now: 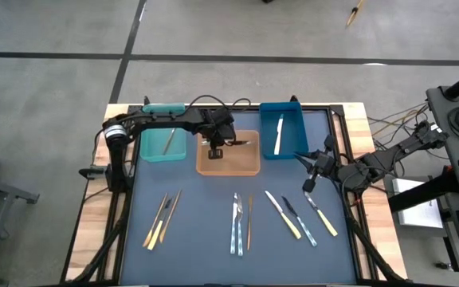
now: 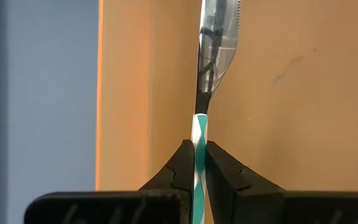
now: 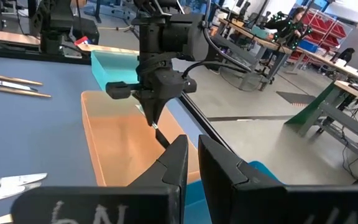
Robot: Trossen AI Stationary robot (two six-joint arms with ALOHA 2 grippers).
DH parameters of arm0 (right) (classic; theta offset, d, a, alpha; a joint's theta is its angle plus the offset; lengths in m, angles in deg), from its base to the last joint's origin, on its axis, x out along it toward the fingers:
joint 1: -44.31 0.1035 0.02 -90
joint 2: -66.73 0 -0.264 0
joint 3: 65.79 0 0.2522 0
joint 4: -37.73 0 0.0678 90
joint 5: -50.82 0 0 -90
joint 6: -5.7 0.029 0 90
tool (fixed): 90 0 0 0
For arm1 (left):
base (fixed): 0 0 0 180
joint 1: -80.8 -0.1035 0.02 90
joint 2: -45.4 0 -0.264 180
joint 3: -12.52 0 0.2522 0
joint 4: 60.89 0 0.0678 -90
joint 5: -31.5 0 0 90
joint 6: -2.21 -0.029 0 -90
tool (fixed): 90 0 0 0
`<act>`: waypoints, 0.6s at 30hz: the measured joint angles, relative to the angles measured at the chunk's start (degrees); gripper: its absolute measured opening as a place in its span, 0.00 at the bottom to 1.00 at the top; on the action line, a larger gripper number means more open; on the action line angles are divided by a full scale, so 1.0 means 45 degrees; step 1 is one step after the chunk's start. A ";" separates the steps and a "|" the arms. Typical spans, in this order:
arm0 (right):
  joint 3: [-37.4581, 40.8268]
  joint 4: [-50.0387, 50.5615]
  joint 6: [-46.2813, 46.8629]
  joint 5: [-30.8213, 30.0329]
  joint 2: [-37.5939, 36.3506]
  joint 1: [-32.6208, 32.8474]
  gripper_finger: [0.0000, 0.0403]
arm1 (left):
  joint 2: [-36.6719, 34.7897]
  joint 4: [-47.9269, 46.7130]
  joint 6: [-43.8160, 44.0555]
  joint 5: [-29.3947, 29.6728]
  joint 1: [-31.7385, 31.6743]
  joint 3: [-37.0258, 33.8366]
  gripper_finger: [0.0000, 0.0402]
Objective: Sort silverware by color (type)
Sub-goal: Put the white knife in the orange bin
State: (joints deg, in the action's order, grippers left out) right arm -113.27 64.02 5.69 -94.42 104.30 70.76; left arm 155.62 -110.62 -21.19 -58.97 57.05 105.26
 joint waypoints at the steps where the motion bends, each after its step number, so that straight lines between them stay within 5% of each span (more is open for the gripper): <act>1: 0.0000 0.0000 -0.0004 0.0000 0.0000 0.0000 0.08 | 0.0028 0.0000 0.0032 -0.0005 0.0000 0.0000 0.01; 18: 0.0000 0.0000 -0.0009 -0.0005 0.0000 0.0002 0.08 | 0.0199 0.0030 0.0364 -0.0010 0.0000 -0.0015 0.02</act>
State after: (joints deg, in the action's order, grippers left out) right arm -113.27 64.02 5.65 -94.44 104.30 70.77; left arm 156.51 -110.48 -19.55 -59.01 57.05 105.19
